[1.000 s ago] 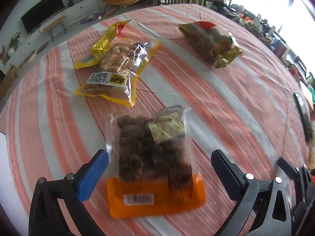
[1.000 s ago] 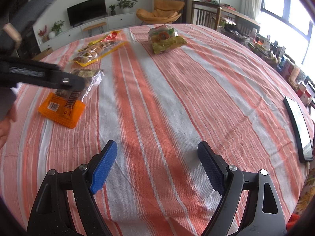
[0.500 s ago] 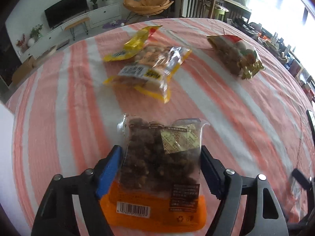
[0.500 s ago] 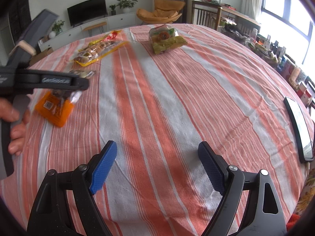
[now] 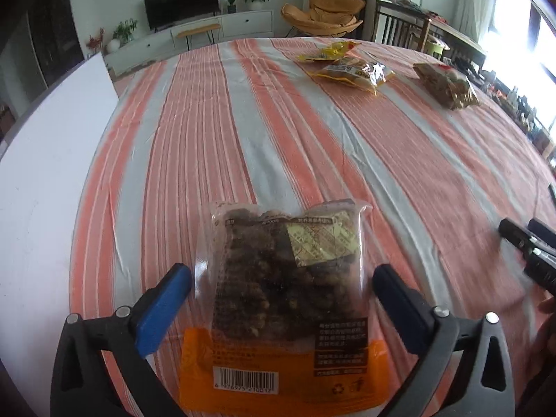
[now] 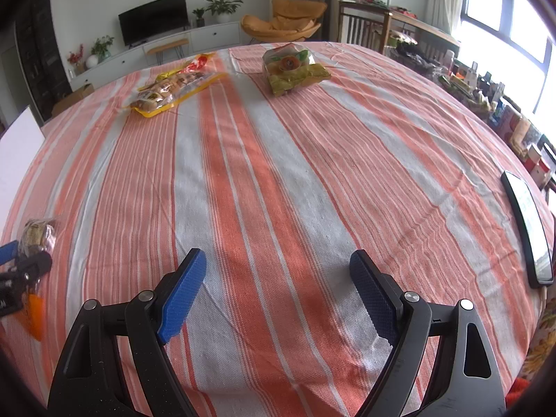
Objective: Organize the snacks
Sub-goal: 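Hold the orange-labelled bag lifted in the left tool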
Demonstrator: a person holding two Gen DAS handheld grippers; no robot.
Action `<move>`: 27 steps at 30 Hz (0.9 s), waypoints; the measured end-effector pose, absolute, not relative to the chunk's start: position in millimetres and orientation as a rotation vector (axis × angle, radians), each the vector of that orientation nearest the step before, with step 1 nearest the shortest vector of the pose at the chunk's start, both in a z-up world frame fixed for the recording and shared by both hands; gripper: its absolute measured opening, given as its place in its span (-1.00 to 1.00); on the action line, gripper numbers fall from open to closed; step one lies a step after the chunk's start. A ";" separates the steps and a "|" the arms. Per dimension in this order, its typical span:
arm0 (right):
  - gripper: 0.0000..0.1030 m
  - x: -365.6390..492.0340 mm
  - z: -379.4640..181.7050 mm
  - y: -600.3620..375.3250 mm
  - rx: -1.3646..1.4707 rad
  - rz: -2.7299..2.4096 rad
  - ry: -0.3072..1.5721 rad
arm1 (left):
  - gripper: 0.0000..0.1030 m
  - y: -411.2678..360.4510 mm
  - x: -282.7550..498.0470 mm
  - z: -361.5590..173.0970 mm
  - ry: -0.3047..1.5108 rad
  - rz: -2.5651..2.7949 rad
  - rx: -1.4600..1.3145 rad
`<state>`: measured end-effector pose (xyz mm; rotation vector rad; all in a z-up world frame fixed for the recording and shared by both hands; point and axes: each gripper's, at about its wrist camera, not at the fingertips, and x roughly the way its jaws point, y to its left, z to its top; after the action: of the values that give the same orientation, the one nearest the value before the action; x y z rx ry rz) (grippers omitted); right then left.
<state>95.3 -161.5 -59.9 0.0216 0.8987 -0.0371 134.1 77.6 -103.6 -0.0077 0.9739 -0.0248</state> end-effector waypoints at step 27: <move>0.70 95.6 -59.7 -161.6 0.021 -0.037 0.898 | 1.00 75.3 134.4 -103.4 0.953 -0.007 -0.014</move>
<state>95.6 -161.6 -59.7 0.0215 0.8984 -0.0366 134.4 75.3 -103.4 -0.0136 0.9526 -0.0071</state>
